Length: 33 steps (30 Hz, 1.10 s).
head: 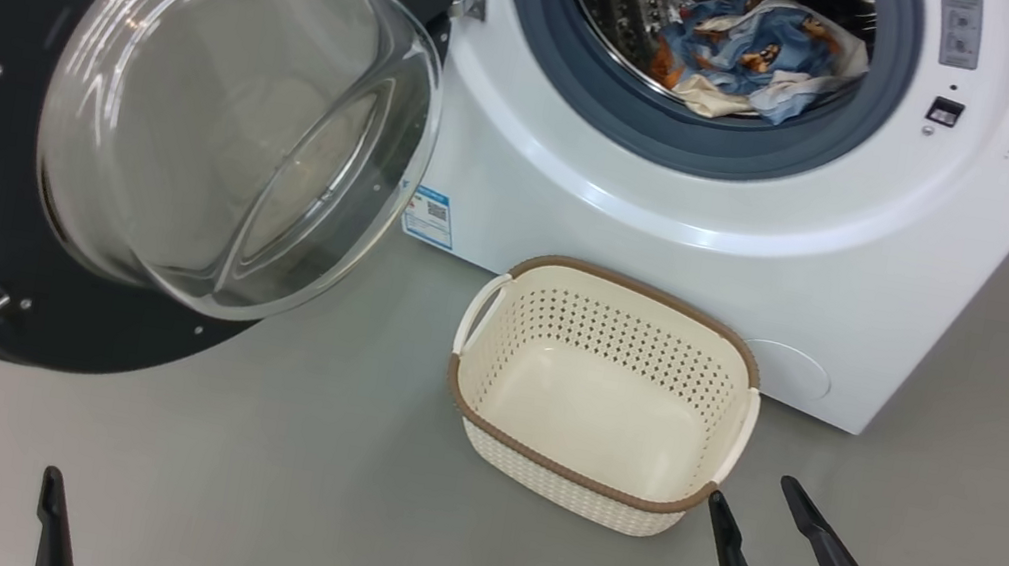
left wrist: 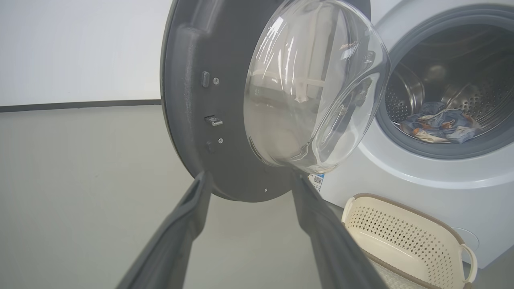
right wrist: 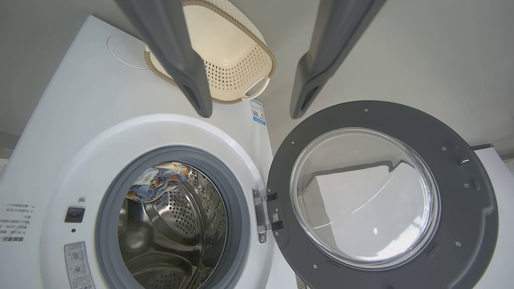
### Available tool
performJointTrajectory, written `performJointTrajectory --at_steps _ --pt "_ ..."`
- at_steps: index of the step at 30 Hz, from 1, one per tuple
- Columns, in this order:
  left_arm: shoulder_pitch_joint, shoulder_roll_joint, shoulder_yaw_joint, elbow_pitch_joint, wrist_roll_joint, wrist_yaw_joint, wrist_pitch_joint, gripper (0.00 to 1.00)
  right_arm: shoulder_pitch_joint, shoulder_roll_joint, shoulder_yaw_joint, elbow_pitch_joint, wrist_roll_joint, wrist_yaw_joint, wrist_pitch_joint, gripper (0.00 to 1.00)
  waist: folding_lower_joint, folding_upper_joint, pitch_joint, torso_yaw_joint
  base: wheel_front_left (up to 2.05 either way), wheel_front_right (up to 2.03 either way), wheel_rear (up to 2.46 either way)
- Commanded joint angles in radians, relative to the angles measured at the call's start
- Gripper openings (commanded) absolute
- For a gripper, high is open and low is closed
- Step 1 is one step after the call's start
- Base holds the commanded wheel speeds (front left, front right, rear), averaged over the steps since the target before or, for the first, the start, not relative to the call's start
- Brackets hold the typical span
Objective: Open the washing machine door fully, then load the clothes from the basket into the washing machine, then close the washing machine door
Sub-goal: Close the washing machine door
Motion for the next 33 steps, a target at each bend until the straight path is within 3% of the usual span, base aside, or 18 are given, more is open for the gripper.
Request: performJointTrajectory --at_steps 1,18,32,33 --pt "-0.021 0.005 0.027 -0.022 -0.006 0.008 -0.006 1.0 -0.037 -0.009 0.02 -0.024 -0.006 0.002 -0.005 1.0 0.0 0.0 0.008 0.015 0.0 0.0 0.0" --pt "-0.022 0.005 0.012 -0.018 -0.028 0.022 -0.006 1.0 -0.042 -0.02 0.025 -0.016 -0.004 0.002 -0.005 1.0 0.0 0.0 0.024 0.062 0.0 0.0 0.0" --pt "-0.03 0.005 0.014 -0.018 -0.026 0.025 -0.006 1.0 -0.047 -0.024 0.029 -0.017 -0.005 0.002 -0.002 1.0 0.0 0.0 0.036 0.057 0.0 0.0 0.0" --pt "-0.03 0.005 0.013 -0.017 -0.022 0.023 -0.006 0.47 -0.046 -0.024 0.029 -0.017 -0.005 0.002 -0.002 1.0 0.0 0.0 0.037 0.056 0.0 0.0 0.0"
